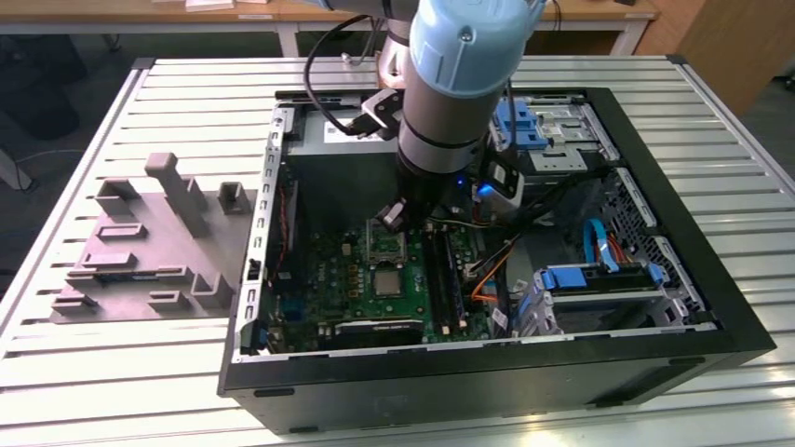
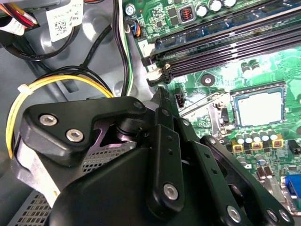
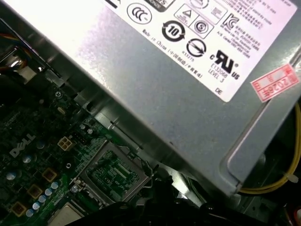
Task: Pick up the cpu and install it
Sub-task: 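Close the cpu cover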
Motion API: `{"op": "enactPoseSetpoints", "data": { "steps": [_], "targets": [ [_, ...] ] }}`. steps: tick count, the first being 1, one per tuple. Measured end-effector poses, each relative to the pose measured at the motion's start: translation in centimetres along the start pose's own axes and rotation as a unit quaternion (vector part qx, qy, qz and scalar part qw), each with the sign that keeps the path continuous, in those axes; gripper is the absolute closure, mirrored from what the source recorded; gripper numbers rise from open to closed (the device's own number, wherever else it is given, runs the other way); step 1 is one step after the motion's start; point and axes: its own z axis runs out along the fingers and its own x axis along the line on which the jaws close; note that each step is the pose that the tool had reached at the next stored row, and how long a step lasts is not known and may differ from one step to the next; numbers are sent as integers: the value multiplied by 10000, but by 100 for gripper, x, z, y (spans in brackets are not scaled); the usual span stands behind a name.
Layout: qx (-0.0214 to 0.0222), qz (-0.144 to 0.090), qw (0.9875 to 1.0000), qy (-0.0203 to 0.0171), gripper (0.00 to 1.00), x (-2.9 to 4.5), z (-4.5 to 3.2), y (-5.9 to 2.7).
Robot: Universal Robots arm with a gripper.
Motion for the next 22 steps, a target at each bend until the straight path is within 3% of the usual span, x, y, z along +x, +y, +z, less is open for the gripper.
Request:
{"op": "enactPoseSetpoints", "data": {
  "steps": [4, 12, 22],
  "targets": [
    [45, 3, 10000, 37, 89, -5, -33, 9],
    [66, 3, 10000, 53, 89, -11, -78, 22],
    [138, -9, 9998, 117, 89, -16, -142, 36]
  ]
}}
